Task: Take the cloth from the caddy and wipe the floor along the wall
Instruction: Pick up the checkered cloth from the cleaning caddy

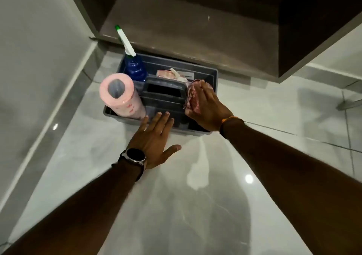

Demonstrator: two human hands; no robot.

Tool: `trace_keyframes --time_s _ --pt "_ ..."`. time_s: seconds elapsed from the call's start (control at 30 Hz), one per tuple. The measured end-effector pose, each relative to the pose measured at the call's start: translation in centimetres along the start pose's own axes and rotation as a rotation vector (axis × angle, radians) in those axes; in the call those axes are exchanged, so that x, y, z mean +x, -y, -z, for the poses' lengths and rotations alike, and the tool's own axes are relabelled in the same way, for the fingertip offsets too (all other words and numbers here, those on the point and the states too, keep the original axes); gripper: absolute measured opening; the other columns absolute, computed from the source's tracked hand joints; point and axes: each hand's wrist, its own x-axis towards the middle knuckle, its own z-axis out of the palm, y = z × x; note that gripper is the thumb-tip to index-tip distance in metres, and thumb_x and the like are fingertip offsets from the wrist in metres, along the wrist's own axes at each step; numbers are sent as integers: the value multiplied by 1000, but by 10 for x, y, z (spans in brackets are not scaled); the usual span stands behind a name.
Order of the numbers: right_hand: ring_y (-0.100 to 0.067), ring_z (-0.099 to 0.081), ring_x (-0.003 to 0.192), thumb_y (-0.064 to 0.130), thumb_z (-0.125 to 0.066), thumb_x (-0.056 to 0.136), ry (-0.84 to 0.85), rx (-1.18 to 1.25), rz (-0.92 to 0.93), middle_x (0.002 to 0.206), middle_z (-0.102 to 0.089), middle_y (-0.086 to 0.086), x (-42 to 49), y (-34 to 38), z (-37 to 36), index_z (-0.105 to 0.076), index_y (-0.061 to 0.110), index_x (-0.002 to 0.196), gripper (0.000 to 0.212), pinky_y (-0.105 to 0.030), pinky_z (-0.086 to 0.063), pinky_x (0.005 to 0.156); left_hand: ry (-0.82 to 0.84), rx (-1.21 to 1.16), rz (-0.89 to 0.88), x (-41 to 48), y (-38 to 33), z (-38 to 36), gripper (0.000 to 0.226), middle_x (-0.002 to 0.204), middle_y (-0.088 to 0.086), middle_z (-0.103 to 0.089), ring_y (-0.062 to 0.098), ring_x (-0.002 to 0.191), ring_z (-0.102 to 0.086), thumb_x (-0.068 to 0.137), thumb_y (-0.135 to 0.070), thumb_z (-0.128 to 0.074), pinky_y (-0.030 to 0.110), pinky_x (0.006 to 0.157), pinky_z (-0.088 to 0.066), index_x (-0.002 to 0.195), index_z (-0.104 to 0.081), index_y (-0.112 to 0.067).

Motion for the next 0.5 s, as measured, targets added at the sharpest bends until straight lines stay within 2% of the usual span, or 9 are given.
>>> trace_keyframes --time_s 0.13,0.3,0.4,0.5 --pt "-38 2 160 57 -67 90 34 -42 -42 174 5 -7 38 -13 -27 -1 23 163 105 -59 -17 128 3 57 -9 16 17 -32 104 176 8 3 29 163 1 86 -83 10 56 131 0 167 2 -18" --pt "-49 8 156 58 -78 80 30 -138 -136 173 9 -12 58 -21 -54 5 23 163 123 -59 0 127 -62 49 11 24 17 -48 106 177 7 -3 29 163 2 85 -85 8 59 130 0 167 -4 -19" --pt "-55 8 154 37 -66 97 23 -249 -154 173 9 -15 56 -18 -66 9 19 163 102 -62 2 127 -80 41 41 25 13 -52 106 177 8 -3 31 163 5 85 -87 4 62 129 0 167 -5 -19" --pt "-54 8 154 20 -54 105 -9 -174 -132 174 3 -13 55 -21 -64 3 20 164 83 -61 2 127 -89 41 49 28 13 -54 105 177 9 -4 32 162 5 86 -87 1 62 128 2 167 -6 -20"
